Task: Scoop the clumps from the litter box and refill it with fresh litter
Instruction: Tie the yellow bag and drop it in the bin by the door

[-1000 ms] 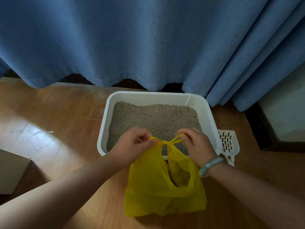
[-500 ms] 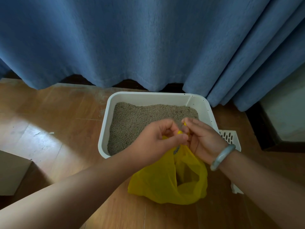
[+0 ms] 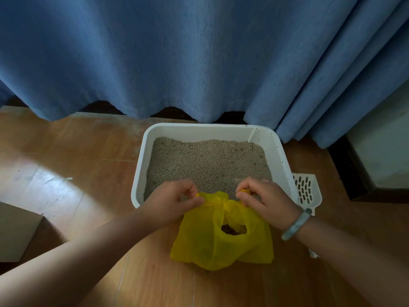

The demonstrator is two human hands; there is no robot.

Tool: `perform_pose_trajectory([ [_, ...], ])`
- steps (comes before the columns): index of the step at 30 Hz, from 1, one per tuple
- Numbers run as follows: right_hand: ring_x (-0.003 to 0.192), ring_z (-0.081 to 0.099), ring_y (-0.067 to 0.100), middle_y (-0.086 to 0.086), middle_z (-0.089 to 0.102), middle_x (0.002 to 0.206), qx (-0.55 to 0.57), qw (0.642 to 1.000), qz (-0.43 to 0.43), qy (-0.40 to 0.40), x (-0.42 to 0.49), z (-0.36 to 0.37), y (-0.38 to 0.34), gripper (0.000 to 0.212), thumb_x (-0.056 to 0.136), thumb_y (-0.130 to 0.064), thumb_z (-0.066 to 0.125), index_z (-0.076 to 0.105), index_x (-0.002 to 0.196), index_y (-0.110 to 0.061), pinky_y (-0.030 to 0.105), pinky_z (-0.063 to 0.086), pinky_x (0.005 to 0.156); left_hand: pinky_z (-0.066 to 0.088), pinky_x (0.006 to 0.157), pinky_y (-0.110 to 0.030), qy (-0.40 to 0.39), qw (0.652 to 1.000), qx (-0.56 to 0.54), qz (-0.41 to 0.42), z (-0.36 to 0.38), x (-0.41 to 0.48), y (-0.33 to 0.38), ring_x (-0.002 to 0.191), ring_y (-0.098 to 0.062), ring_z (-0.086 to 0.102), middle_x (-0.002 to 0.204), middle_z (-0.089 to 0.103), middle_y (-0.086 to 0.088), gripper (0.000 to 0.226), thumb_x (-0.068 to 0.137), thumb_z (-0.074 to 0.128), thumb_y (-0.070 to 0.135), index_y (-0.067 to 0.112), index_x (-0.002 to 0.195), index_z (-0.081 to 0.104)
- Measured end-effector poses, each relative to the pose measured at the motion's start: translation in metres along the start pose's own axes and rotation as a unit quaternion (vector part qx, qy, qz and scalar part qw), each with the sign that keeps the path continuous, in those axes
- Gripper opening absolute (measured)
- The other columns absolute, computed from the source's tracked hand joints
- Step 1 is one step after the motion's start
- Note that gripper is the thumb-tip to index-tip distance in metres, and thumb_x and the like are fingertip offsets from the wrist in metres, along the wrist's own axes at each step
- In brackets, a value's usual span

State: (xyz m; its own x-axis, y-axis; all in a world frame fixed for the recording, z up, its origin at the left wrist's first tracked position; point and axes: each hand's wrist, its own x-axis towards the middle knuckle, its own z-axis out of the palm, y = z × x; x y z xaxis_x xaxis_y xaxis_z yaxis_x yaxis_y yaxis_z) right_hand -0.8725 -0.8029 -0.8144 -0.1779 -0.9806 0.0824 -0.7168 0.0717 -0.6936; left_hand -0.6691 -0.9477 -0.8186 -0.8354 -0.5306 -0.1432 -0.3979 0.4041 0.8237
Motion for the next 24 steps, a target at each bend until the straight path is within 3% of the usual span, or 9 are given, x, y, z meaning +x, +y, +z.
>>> perform_pose_trajectory([
  [4,0.061,0.060,0.011,-0.001,0.062,0.060,0.242,0.965,0.094,0.023,0.009,0.001,-0.018,0.009,0.092,-0.012,0.054,0.057,0.085,-0.015,0.022,0.050,0.065,0.047,0.076,-0.044,0.037,0.974,-0.222,-0.021,0.002,0.006,0.039,0.076,-0.023,0.057,0.075,0.066,-0.008,0.030,0.088,0.064,0.027,-0.001,0.082,0.057],
  [6,0.058,0.059,0.014,-0.001,0.060,0.058,0.355,0.927,0.112,0.045,0.017,0.000,-0.033,0.006,0.090,-0.014,0.054,0.056,0.086,-0.010,0.025,0.051,0.061,0.047,0.079,-0.044,0.041,0.951,-0.307,-0.012,0.006,0.008,0.066,0.076,-0.027,0.059,0.072,0.066,-0.009,0.023,0.090,0.056,0.022,0.000,0.083,0.055],
  [9,0.048,0.053,0.012,-0.003,0.057,0.054,0.424,0.898,0.107,0.051,0.023,-0.004,-0.049,0.009,0.090,-0.015,0.052,0.053,0.084,-0.009,0.020,0.040,0.042,0.048,0.058,-0.031,0.033,0.935,-0.352,0.018,0.015,0.009,0.084,0.054,-0.020,0.056,0.065,0.062,-0.007,0.019,0.093,0.052,0.016,0.002,0.080,0.051],
  [11,0.044,0.048,0.006,-0.006,0.056,0.053,0.378,0.922,0.071,0.046,0.020,-0.006,-0.048,0.011,0.093,-0.011,0.051,0.053,0.083,-0.011,0.015,0.035,0.040,0.039,0.045,-0.022,0.039,0.955,-0.287,0.056,0.021,0.009,0.077,0.045,-0.011,0.046,0.062,0.058,-0.001,0.019,0.093,0.057,0.016,0.008,0.076,0.050],
  [15,0.051,0.050,0.006,-0.002,0.055,0.059,0.153,0.987,-0.036,0.018,0.006,-0.001,-0.029,0.009,0.089,-0.030,0.055,0.056,0.084,-0.023,0.023,0.041,0.048,0.031,0.048,-0.017,0.007,0.991,-0.066,0.114,0.023,0.002,0.048,0.049,-0.002,0.039,0.056,0.048,0.012,0.020,0.084,0.060,0.035,0.019,0.074,0.052],
  [19,0.059,0.049,-0.005,-0.012,0.056,0.067,0.000,0.995,-0.093,-0.038,-0.003,0.005,-0.014,0.015,0.090,-0.036,0.050,0.056,0.089,-0.023,0.011,0.037,0.054,0.028,0.049,-0.013,-0.033,0.991,0.036,0.123,0.021,0.000,0.031,0.051,-0.002,0.042,0.059,0.051,0.018,0.021,0.087,0.062,0.034,0.028,0.073,0.047],
  [24,0.063,0.054,0.004,-0.006,0.062,0.071,-0.076,0.990,-0.094,-0.071,-0.009,0.002,0.006,0.021,0.091,-0.038,0.046,0.056,0.087,-0.020,0.024,0.044,0.055,0.027,0.049,-0.013,-0.061,0.978,0.141,0.139,0.011,0.001,0.011,0.052,-0.003,0.044,0.055,0.043,0.013,0.020,0.085,0.055,0.041,0.030,0.074,0.043],
])
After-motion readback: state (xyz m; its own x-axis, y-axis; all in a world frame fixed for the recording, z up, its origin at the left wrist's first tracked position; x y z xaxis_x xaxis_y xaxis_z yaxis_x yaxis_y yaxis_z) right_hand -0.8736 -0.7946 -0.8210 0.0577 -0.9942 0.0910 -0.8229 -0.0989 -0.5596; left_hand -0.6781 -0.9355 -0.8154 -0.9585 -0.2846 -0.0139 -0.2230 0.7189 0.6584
